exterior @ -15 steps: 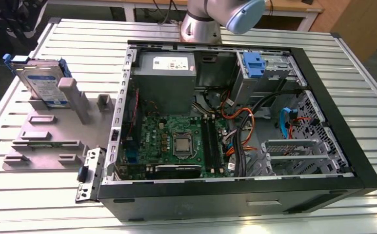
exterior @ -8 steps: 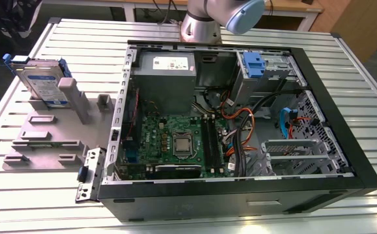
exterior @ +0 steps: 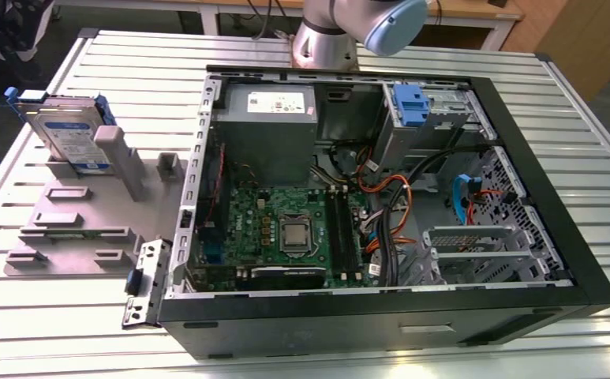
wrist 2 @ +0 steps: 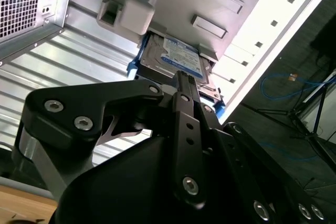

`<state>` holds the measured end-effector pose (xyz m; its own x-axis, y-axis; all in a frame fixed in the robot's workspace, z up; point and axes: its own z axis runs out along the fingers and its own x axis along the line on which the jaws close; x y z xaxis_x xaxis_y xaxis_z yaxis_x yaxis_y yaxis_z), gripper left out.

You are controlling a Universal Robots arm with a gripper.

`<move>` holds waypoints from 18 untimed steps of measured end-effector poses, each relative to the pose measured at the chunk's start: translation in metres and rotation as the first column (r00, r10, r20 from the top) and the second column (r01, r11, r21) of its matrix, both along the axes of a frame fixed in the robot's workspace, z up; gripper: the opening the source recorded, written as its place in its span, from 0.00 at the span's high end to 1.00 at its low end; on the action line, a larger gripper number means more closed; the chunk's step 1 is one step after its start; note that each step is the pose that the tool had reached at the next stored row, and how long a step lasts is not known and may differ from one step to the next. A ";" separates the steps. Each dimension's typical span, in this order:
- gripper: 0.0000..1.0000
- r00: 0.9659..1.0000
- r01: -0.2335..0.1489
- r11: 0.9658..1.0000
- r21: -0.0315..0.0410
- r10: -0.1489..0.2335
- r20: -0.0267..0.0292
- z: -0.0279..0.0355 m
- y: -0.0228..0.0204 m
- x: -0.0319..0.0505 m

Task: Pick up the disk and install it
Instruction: 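Reach for the disk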

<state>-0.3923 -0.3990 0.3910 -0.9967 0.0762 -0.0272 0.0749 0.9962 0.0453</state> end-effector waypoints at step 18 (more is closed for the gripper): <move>0.89 1.000 0.000 1.000 0.000 0.000 0.000 -0.0011 0.0000 -0.0343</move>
<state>-0.4267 -0.3989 0.3899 -0.9967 0.0762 -0.0272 0.0750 0.9962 0.0453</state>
